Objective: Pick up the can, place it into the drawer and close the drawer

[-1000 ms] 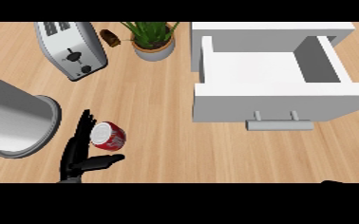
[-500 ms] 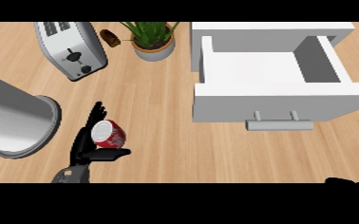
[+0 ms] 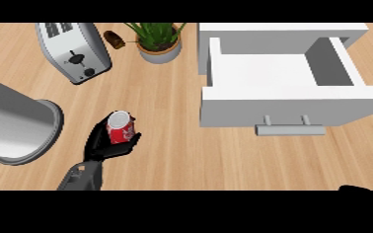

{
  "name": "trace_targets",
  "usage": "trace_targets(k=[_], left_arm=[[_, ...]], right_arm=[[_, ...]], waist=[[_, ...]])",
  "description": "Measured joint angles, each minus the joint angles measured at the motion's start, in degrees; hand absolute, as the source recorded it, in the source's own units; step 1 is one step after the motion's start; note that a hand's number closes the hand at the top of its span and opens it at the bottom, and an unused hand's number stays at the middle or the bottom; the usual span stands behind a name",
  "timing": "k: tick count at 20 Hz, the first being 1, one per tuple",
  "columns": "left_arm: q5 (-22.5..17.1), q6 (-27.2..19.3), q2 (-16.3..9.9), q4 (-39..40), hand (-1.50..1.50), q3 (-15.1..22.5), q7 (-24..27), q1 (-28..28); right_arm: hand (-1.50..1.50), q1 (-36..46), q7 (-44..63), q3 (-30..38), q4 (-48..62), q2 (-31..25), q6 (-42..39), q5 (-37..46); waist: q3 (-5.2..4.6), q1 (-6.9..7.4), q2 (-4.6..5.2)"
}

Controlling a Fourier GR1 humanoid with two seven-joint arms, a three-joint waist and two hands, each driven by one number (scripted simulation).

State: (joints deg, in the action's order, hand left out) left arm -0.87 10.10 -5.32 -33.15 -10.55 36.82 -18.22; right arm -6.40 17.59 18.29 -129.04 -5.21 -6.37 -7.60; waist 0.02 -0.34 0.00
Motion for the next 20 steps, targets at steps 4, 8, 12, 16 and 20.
trace_targets(k=[4,8,12,16,20], left_arm=[[-0.1,1.0,0.1,0.3,1.50,0.6,0.5,-1.2],[-1.6,0.3,0.6,0.4,1.50,-0.3,-0.7,-4.3],[-2.9,-4.5,1.7,4.7,1.50,-3.0,-1.2,-10.7],[-3.8,-7.6,3.5,5.2,1.50,-3.3,-1.5,-14.3],[-4.2,-9.4,4.3,1.8,1.50,-1.6,-7.1,-17.2]], right_arm=[[-1.50,0.4,-1.4,0.0,1.4,0.1,-0.2,0.9],[-1.50,1.6,0.4,-0.1,0.6,-0.2,0.7,1.4],[-1.50,1.1,-1.5,-0.5,1.4,0.3,0.2,2.0],[-1.50,0.2,-1.7,-1.2,0.2,1.2,0.6,3.1],[-1.50,1.6,0.0,-0.3,0.0,0.2,1.0,2.6]], waist=[[-0.02,0.06,0.01],[-0.04,-0.01,0.03],[-0.06,-0.39,0.16],[-0.05,-0.33,0.11],[-0.04,-0.03,-0.04]])
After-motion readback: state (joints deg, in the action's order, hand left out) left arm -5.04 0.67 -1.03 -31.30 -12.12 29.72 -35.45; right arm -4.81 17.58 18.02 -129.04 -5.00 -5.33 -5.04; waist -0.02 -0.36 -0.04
